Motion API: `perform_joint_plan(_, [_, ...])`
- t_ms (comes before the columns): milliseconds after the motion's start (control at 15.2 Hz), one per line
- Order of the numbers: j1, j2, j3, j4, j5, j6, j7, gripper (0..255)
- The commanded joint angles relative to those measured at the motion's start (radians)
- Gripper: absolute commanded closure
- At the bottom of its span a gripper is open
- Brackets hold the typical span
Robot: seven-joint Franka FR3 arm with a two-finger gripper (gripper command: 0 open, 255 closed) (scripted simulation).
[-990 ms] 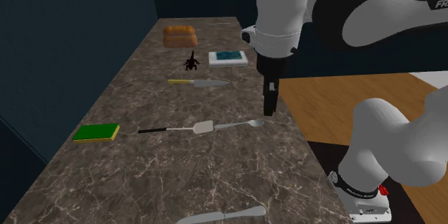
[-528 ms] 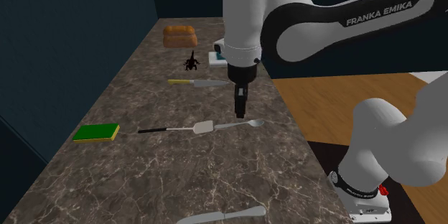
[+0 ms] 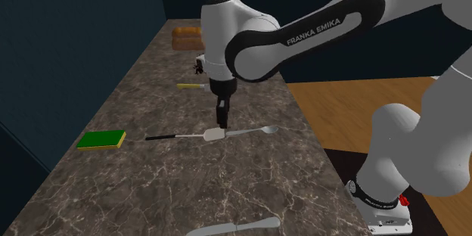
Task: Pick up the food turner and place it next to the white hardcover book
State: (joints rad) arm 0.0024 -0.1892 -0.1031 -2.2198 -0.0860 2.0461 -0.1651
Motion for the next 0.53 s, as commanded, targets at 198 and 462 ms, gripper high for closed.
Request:
perform_joint_plan(198, [-0.001,0.191,-0.021,0.132,0.054,0.079,-0.094,0])
perform_joint_plan(462, [-0.01,0.344,-0.022,0.262,0.105,0.114,-0.168,0])
